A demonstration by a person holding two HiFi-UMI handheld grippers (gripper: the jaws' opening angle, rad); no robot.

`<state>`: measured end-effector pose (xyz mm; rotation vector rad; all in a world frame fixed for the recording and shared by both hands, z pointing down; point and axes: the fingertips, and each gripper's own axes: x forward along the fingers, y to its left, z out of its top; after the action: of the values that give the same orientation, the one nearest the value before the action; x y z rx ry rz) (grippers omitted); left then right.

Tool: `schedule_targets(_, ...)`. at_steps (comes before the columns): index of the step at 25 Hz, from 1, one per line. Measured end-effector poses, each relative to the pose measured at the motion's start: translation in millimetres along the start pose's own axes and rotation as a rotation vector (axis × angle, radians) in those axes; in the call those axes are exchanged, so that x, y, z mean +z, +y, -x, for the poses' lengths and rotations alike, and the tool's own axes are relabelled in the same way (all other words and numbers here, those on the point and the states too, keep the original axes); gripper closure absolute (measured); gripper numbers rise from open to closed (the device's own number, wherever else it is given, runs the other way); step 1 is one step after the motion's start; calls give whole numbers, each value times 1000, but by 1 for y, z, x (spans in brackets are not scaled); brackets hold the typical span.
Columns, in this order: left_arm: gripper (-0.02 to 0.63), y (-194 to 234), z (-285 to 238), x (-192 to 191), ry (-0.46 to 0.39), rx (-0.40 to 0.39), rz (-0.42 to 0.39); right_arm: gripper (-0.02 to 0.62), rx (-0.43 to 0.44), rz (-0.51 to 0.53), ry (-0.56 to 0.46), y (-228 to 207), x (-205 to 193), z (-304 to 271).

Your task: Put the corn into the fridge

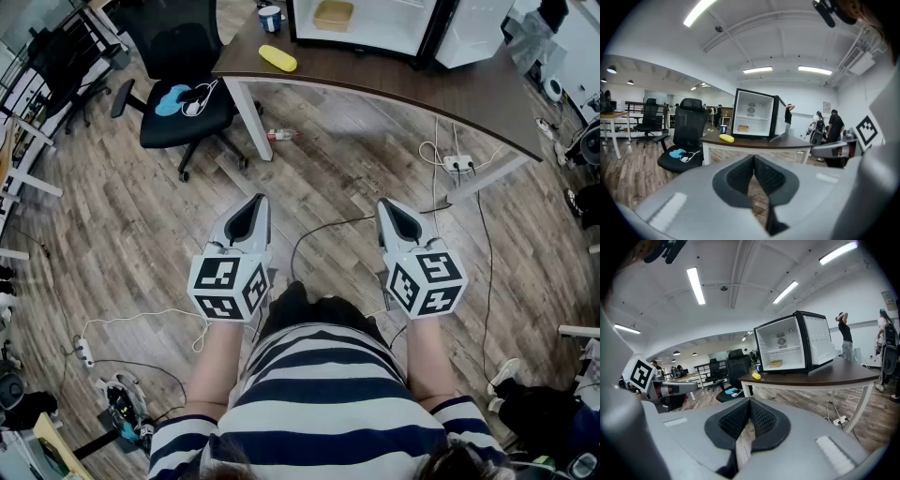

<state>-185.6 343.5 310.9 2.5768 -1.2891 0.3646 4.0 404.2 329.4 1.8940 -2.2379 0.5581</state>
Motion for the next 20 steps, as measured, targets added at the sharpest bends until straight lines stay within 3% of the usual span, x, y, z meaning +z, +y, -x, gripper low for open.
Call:
schedule_targets(13,606,1,-5,-8,33,24,-9,600,-27,-2,-20,-15,0,-1)
schedule_targets(20,606,5,-6,-13,37,23,9,600,1,28,40,-10,-11,-17)
